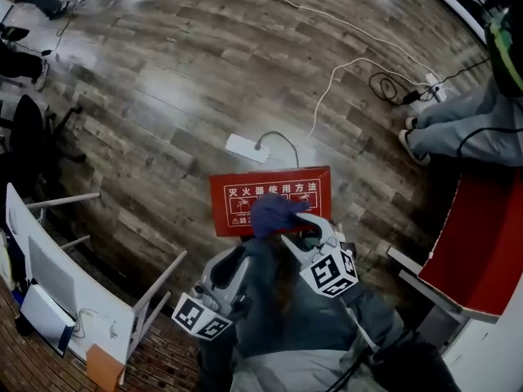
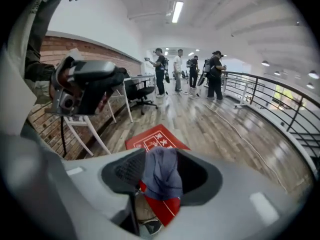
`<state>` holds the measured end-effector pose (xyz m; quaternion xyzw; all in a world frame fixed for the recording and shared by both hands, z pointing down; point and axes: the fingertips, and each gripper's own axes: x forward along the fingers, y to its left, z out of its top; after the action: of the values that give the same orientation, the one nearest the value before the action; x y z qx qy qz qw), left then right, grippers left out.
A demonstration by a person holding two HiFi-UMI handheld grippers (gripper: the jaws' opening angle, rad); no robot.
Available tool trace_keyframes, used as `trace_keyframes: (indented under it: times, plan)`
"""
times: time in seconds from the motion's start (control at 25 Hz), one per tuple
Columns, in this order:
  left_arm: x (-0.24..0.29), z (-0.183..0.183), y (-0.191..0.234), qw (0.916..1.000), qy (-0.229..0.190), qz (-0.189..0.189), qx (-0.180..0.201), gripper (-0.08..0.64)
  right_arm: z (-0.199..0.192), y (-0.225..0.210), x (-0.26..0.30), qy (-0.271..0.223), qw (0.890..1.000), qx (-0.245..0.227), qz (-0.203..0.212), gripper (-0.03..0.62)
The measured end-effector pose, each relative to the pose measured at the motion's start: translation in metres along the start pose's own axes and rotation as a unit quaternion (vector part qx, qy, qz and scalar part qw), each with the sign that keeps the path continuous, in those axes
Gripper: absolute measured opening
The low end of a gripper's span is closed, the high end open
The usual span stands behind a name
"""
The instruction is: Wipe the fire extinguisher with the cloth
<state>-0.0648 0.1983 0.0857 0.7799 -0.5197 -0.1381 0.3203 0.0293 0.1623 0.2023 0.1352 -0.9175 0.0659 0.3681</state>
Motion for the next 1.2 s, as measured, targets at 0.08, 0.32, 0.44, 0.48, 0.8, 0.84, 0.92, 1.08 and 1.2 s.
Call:
trace_keyframes:
  times: [0.08, 0.32, 0.44, 0.48, 0.8, 0.84, 0.92, 1.08, 1.2]
  plan:
    - [0.002, -0.012, 0.033, 0.9997, 0.024, -0.001, 0.005, 0.104, -0.017, -0.008, 0.035, 0.022, 0.999, 0.006, -0.032, 0.192]
    - [-0.003, -0.041, 0.101, 0.9986, 0.052, 0.002, 0.009, 0.085, -0.052, -0.006, 0.110, 0.088, 0.991, -0.039, -0.091, 0.181]
    - [-0.010, -0.052, 0.121, 0.9987, 0.051, 0.000, 0.000, 0.014, -0.045, 0.014, 0.127, 0.088, 0.984, -0.106, -0.113, 0.127]
    - [-0.012, -0.055, 0.127, 0.9987, 0.052, 0.001, -0.003, 0.009, -0.045, 0.015, 0.128, 0.085, 0.982, -0.117, -0.122, 0.115]
    - [-0.014, -0.052, 0.145, 0.9983, 0.059, 0.002, -0.002, 0.005, -0.124, -0.124, 0.046, 0.144, 0.945, 0.007, -0.292, 0.104]
    - [-0.014, -0.048, 0.148, 0.9985, 0.055, 0.005, 0.000, 0.005, -0.117, -0.133, 0.049, 0.148, 0.943, -0.006, -0.296, 0.102]
    - [-0.013, -0.045, 0.154, 0.9987, 0.048, 0.016, 0.003, 0.005, -0.084, -0.131, 0.076, 0.140, 0.947, -0.044, -0.287, 0.097]
    - [-0.013, -0.041, 0.165, 0.9985, 0.038, 0.039, 0.001, 0.005, 0.012, -0.046, 0.169, 0.057, 0.979, -0.109, -0.161, 0.095]
    - [-0.011, -0.037, 0.170, 0.9987, 0.028, 0.042, -0.001, 0.005, 0.032, 0.047, 0.205, 0.042, 0.980, -0.186, -0.052, 0.095]
